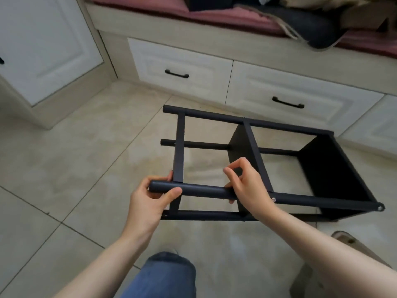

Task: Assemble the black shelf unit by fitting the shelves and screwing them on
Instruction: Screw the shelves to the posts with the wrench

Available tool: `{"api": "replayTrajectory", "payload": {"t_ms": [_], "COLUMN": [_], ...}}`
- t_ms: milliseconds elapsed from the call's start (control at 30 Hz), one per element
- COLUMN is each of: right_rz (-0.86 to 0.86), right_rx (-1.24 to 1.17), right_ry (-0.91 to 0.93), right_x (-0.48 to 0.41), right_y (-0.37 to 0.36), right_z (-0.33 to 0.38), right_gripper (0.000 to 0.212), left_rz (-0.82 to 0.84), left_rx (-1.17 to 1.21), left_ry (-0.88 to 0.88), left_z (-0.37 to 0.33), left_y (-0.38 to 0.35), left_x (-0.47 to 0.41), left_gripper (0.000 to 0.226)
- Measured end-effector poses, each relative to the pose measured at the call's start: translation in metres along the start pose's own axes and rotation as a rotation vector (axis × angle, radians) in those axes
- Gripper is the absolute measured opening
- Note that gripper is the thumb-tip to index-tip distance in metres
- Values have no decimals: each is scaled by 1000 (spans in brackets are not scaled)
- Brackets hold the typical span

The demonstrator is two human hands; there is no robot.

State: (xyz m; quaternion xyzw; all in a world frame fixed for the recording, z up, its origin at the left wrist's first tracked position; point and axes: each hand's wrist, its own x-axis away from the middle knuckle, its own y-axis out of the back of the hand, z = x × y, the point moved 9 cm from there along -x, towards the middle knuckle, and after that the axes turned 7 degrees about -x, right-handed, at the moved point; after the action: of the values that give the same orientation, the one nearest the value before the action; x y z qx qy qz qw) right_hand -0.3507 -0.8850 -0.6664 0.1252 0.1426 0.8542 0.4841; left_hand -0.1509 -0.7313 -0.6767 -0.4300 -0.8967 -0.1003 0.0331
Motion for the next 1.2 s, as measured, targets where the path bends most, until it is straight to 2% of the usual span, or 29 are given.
{"api": "replayTrajectory", "payload": {"t_ms": [367, 767, 833, 933, 1100, 1200], "right_rz": [58, 211, 258, 283, 220, 179], "right_rx": [87, 215, 252, 157, 98, 177], "right_ry": [-113, -147, -131, -71, 27, 111], "right_x": [20, 27, 21, 0, -48, -81], "right_y": [0, -14, -18, -24, -34, -45], "right_z": [-57, -80, -79, -69, -51, -38], "right_gripper": [11, 16, 17, 9, 6, 9], "left_rz": [103, 205, 202, 198, 195, 236], "left_rx": [-114, -193, -203, -193, -174, -245], "left_ry": [84, 112, 114, 89, 3, -39], "left_z": [70, 84, 84, 85, 89, 89], "left_y": [-17, -22, -21, -21, -20, -20], "left_x": [10, 22, 22, 22, 24, 20], "left_gripper": [47, 61, 63, 60, 56, 63]}}
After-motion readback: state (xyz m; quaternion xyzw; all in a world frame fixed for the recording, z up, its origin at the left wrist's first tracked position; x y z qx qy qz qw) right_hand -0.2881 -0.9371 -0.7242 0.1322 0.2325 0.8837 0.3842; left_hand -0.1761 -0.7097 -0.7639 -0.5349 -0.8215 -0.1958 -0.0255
